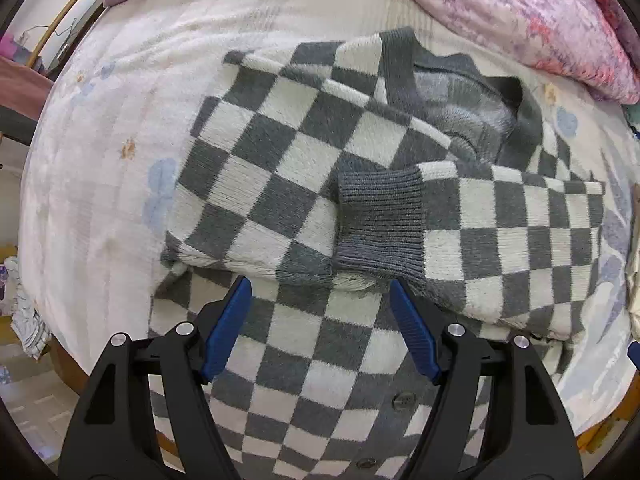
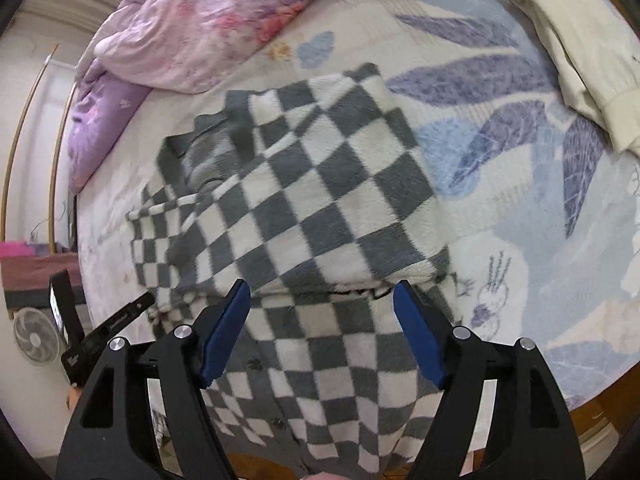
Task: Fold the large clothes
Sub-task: 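Open the left gripper off the cuff and move both tools to the ribbed hem, then grasp the grey ribbed hem of the cardigan with both grippers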
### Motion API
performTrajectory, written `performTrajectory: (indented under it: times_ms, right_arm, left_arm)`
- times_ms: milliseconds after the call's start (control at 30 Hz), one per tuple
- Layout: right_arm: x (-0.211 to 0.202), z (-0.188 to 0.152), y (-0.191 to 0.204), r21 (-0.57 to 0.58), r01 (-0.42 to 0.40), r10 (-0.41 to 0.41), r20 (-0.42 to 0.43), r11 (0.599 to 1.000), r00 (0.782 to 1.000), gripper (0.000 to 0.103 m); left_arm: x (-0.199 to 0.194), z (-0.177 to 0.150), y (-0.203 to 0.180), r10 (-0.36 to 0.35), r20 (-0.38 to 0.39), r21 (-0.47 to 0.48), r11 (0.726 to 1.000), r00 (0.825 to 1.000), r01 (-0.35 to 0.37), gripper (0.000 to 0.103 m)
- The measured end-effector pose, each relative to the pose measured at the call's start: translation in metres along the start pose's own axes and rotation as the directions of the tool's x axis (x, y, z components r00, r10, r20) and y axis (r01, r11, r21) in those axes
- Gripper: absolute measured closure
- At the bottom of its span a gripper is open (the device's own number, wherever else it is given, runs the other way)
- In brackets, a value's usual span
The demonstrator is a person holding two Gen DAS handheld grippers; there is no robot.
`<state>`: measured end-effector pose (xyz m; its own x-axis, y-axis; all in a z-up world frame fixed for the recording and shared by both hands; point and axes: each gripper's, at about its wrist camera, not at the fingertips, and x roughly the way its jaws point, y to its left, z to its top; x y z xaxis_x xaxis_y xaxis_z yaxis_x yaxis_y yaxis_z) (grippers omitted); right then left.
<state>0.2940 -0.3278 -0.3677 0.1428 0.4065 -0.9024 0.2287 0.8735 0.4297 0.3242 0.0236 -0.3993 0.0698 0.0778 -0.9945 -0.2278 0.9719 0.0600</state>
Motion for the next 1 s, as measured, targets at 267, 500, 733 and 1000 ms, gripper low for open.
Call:
performTrajectory:
  times_ms: [267, 500, 733, 1000]
  right_arm:
    - [-0.022, -0.011, 0.043, -0.037, 0.035, -0.033, 0.047, 0.999, 0.998, 0.032]
    - [-0.034, -0.008, 0.076, -0.034, 0.092, -0.089, 0.093, 0.995, 0.992, 0.032]
    - [-0.043, 0.015, 0.089, -0.019, 0.124, -0.121, 0.108, 0.992, 0.987, 0.032]
    - [-0.031, 0.067, 0.090, -0.060, 0.188, -0.182, 0.096, 0.980, 0.979, 0.031]
  left_arm:
    - [-0.017, 0.010, 0.034, -0.030, 0.008, 0.017, 0.999, 1.000, 0.030, 0.031]
    - [-0.033, 0.039, 0.064, -0.052, 0.017, 0.031, 0.998, 0.999, 0.051, 0.031]
    - [-0.037, 0.078, 0.087, -0.089, 0.016, 0.019, 0.996, 0.996, 0.089, 0.031]
    - [-0.008, 0.136, 0.098, -0.106, -0.052, 0.005, 0.994, 0.993, 0.106, 0.029]
